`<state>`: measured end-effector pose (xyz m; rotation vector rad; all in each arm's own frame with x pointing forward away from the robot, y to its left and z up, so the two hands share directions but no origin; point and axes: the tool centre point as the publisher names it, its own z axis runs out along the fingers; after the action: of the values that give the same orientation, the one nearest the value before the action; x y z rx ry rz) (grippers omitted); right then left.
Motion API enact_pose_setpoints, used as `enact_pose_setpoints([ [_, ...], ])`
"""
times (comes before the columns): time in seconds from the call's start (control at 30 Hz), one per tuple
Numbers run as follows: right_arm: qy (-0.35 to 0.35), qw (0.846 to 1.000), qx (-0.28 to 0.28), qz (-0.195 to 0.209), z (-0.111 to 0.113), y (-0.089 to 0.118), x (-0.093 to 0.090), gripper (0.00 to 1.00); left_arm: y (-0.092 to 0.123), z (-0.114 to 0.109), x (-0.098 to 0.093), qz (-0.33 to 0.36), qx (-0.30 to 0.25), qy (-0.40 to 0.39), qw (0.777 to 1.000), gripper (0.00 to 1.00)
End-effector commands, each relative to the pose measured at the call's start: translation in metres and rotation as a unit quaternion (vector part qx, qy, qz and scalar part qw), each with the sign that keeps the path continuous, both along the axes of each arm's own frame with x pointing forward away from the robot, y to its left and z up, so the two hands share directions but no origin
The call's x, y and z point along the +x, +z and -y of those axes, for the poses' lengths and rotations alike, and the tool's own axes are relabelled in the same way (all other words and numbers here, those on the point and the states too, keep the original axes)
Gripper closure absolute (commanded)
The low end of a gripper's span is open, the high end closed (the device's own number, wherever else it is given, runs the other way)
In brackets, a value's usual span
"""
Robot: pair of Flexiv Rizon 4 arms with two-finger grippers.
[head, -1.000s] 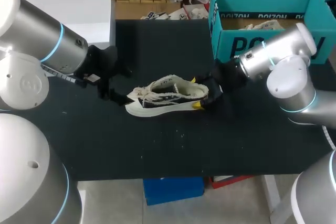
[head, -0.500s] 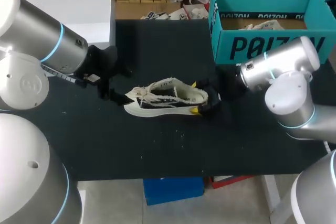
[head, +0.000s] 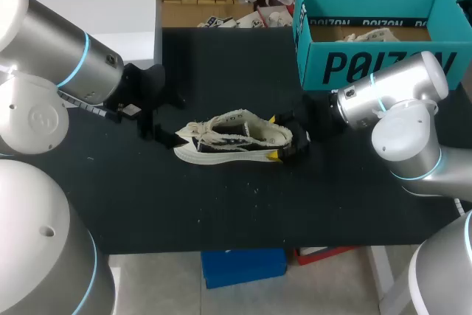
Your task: Take the shoe out of the shoebox, open the shoe tongue, remove and reinsert the insole, then place the shoe into the shoebox
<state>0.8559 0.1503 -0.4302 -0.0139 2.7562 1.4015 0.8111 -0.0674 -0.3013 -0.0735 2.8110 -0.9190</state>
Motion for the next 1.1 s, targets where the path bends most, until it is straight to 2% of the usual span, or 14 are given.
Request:
enact_pose_setpoints([
  [0.03, 0.0, 1.0, -0.001, -0.001, -0.002, -0.001, 0.001, 1.0, -0.001, -0.001, -0.001, 0.003, -0.003, 0.0, 1.0, 0.0],
  [0.13, 0.0, 1.0, -0.001, -0.001, -0.002, -0.001, 0.001, 1.0, -0.001, 0.0, 0.001, -0.023, 0.022, 0.028, 0.999, 0.0],
  [0.27, 0.0, 1.0, -0.001, -0.001, -0.002, -0.001, 0.001, 1.0, 0.001, 0.002, 0.005, -0.061, 0.072, 0.102, 0.99, 0.0],
  [0.4, 0.0, 1.0, -0.001, -0.001, -0.002, -0.001, 0.001, 1.0, 0.01, 0.009, 0.004, -0.068, 0.063, 0.104, 0.99, 0.0],
  [0.9, 0.0, 1.0, -0.001, -0.001, -0.002, -0.001, 0.001, 1.0, 0.01, 0.009, 0.004, -0.068, 0.063, 0.104, 0.99, 0.0],
  [1.1, 0.0, 1.0, -0.001, -0.001, -0.002, -0.001, 0.001, 1.0, 0.008, 0.028, 0.009, -0.121, 0.079, 0.184, 0.972, 0.0],
])
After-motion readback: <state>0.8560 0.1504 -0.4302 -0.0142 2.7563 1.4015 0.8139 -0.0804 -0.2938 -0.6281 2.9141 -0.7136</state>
